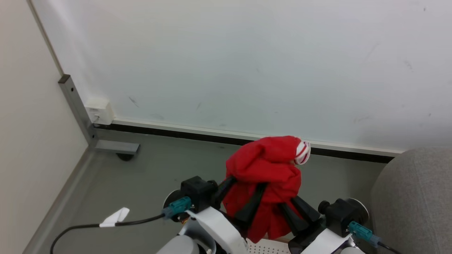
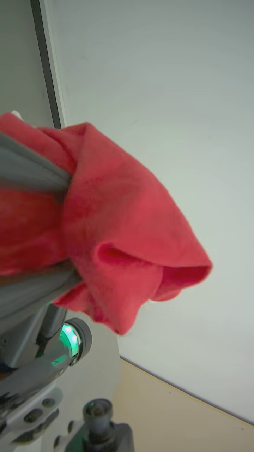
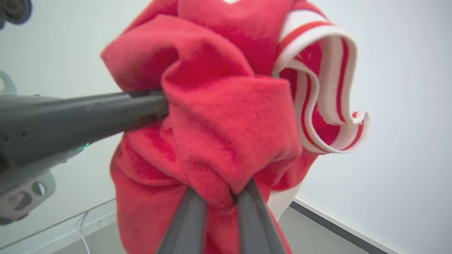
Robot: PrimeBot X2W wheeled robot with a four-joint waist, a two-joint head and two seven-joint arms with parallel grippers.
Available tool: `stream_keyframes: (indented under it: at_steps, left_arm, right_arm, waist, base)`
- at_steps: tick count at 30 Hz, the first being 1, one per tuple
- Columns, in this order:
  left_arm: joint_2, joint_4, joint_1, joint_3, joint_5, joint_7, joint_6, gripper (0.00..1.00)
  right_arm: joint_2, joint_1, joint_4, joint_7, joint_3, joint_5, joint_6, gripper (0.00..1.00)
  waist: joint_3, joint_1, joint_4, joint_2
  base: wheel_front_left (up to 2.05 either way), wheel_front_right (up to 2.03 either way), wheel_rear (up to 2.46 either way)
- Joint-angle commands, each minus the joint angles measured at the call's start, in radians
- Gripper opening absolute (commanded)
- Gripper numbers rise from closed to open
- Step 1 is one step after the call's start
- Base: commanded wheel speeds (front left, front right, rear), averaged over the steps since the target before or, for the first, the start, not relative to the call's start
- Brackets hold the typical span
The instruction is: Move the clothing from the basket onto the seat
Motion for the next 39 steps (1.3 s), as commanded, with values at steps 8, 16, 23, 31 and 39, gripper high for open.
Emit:
stream_keyframes:
  at_steps: [8,16,23,31,39]
  left_arm:
    - [0.028,-0.040,0.043,-0.024,0.019,-0.015,-0.001,1.00]
    - [0.041,-0.091,0.019,-0.030,0.055,-0.054,0.010,1.00]
    - [0.059,-0.094,0.002,-0.032,0.075,-0.066,0.005,1.00]
    - [0.078,-0.080,-0.001,-0.041,0.084,-0.072,0.002,1.00]
    - [0.083,-0.064,-0.006,-0.047,0.086,-0.081,0.000,1.00]
  right_arm:
    - [-0.010,0.008,-0.048,-0.004,-0.059,0.041,-0.002,0.00]
    - [-0.052,0.043,-0.073,-0.004,-0.166,0.010,-0.002,0.00]
    - [-0.080,0.069,-0.116,-0.004,-0.262,-0.015,-0.002,0.00]
    - [-0.076,0.105,-0.164,-0.004,-0.331,-0.037,-0.002,0.00]
    - [-0.069,0.124,-0.204,-0.004,-0.353,-0.052,-0.002,0.00]
  waist:
    - [0.042,-0.0001,-0.117,-0.0001]
    - [0.083,-0.0001,-0.267,-0.0001]
    - [0.114,-0.0001,-0.405,-0.0001]
    - [0.135,-0.0001,-0.542,-0.0001]
    - [0.157,-0.0001,-0.622,-0.0001]
  base:
    - [0.00,0.00,0.00]
    - [0.00,0.00,0.00]
    - [0.00,0.00,0.00]
    - [0.00,0.00,0.00]
    - [0.00,0.00,0.00]
